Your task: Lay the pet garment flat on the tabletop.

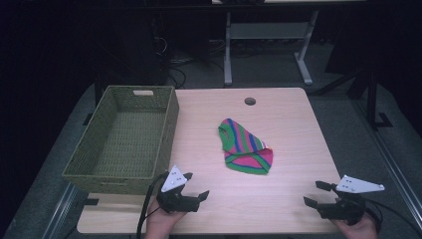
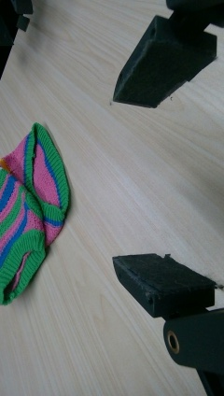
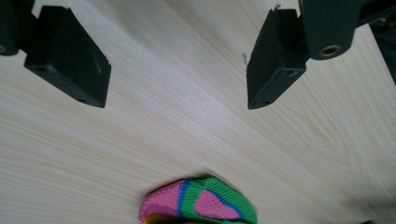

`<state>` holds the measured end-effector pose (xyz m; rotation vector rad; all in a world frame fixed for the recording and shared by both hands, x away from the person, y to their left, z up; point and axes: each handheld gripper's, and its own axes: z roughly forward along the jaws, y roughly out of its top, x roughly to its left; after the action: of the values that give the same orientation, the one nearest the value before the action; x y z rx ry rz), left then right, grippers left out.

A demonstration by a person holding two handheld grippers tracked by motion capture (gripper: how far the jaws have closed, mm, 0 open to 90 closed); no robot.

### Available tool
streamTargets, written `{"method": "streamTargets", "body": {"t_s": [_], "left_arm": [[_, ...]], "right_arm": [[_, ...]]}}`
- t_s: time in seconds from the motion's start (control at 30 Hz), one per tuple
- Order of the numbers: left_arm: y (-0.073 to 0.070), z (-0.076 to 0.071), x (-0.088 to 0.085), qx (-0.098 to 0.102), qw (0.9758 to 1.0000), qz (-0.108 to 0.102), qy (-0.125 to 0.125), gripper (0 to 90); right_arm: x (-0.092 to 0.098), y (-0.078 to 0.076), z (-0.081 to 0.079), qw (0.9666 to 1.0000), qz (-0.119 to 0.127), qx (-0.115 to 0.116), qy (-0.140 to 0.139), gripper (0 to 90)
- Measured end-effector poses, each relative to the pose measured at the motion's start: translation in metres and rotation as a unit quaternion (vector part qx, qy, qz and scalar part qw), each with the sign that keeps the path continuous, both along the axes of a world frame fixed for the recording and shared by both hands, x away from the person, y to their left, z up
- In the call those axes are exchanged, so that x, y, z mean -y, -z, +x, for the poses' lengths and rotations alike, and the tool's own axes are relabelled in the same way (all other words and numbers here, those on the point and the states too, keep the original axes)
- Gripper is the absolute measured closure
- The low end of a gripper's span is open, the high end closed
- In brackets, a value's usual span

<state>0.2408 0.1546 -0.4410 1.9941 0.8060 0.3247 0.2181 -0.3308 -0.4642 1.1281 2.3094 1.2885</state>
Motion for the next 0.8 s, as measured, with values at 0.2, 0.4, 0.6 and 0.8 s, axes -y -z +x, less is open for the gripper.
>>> {"method": "streamTargets", "body": {"t_s": [0.2, 0.4, 0.6, 0.8], "left_arm": [[0.002, 0.003, 0.0, -0.008, 1.0, -0.003, 0.002, 17.2], [0.002, 0.002, 0.0, -0.006, 1.0, 0.0, 0.005, 17.2], [0.002, 0.002, -0.001, -0.006, 1.0, -0.001, 0.006, 17.2], [0.002, 0.003, 0.0, -0.006, 1.0, -0.002, 0.005, 17.2]], "right_arm": [[-0.006, -0.007, 0.002, 0.9999, -0.002, -0.009, -0.012, 19.9], [-0.015, -0.017, 0.008, 0.9994, -0.015, -0.013, -0.028, 17.6], [-0.024, -0.036, 0.02, 0.9986, -0.024, -0.005, -0.047, 17.6], [-0.048, -0.06, 0.047, 0.9966, -0.042, -0.019, -0.068, 17.0]]}}
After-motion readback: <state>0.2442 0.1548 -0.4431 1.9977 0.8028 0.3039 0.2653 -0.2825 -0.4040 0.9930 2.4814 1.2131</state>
